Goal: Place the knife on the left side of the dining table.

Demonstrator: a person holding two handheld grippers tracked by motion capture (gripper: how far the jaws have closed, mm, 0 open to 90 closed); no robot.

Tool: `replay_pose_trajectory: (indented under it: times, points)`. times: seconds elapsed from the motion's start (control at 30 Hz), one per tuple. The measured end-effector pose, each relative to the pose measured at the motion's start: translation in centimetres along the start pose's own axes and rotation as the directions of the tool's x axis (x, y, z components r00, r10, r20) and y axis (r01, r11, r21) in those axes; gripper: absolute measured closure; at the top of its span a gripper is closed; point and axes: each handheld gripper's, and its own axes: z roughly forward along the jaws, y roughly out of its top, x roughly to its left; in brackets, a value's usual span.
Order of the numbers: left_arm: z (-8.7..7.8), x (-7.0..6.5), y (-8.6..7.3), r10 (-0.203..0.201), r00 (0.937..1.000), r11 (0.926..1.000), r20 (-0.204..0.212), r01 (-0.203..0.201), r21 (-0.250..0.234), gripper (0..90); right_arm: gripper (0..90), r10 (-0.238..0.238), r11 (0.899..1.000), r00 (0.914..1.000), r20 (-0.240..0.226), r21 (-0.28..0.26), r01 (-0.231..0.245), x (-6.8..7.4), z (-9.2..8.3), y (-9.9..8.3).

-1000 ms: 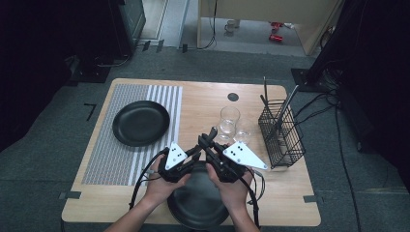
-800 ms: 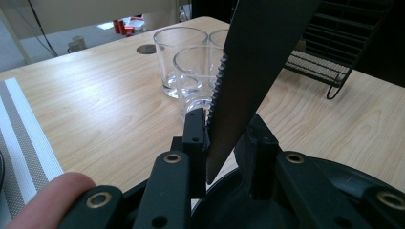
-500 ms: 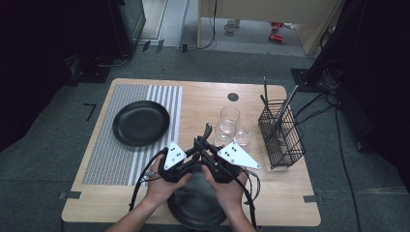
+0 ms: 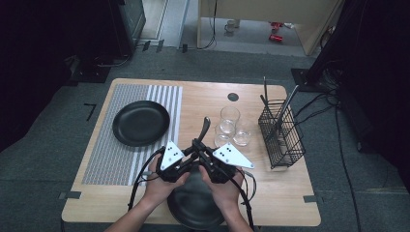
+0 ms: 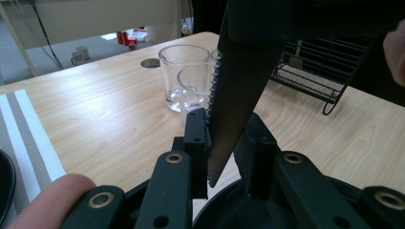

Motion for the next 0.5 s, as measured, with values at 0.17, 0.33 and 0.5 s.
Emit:
replay_pose_trajectory:
  times: [0.17, 0.33, 0.5]
  points:
    - [0.1, 0.0, 0.0, -0.007, 0.9998, 1.0, 0.017, 0.007, -0.001, 68.7, 90.0, -0.02, 1.0, 0.9994, 0.029, -0.01, 0.02, -0.2, -0.3, 0.1]
    - [0.2, -0.2, -0.3, 0.006, 0.9987, 0.9997, 0.05, -0.007, 0.021, 55.3, 90.0, -0.041, 0.999, 0.9979, 0.05, -0.027, 0.042, -0.7, -0.7, 0.6]
    - [-0.2, 0.1, -0.4, 0.022, 0.9962, 0.9998, 0.084, -0.022, -0.002, 47.2, 90.0, -0.046, 0.998, 0.9961, 0.075, -0.045, 0.05, -1.5, -1.5, 1.3]
